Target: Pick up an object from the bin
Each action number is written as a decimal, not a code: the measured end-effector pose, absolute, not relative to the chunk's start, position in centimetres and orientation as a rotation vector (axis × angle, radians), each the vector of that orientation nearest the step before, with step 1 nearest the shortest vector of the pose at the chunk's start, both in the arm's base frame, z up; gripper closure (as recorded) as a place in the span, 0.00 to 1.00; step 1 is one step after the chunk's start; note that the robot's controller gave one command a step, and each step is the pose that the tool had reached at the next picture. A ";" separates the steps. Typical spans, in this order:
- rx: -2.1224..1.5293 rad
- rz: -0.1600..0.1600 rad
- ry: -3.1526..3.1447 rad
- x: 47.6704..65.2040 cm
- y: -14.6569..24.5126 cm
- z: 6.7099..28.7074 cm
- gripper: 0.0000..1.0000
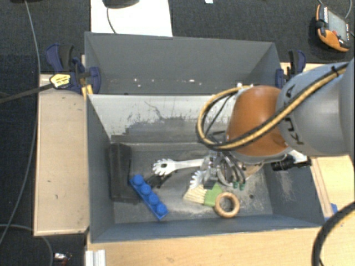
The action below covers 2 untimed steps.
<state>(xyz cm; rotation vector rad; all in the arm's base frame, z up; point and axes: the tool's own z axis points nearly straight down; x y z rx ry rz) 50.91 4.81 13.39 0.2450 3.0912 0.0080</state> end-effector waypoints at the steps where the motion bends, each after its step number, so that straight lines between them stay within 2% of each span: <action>1: 0.252 0.009 3.096 51.8 5.9 10.9 1.00; 2: -0.212 0.001 3.092 49.8 7.8 13.2 1.00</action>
Offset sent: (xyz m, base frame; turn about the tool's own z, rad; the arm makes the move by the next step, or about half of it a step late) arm -0.0115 0.0301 -0.0022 -0.2949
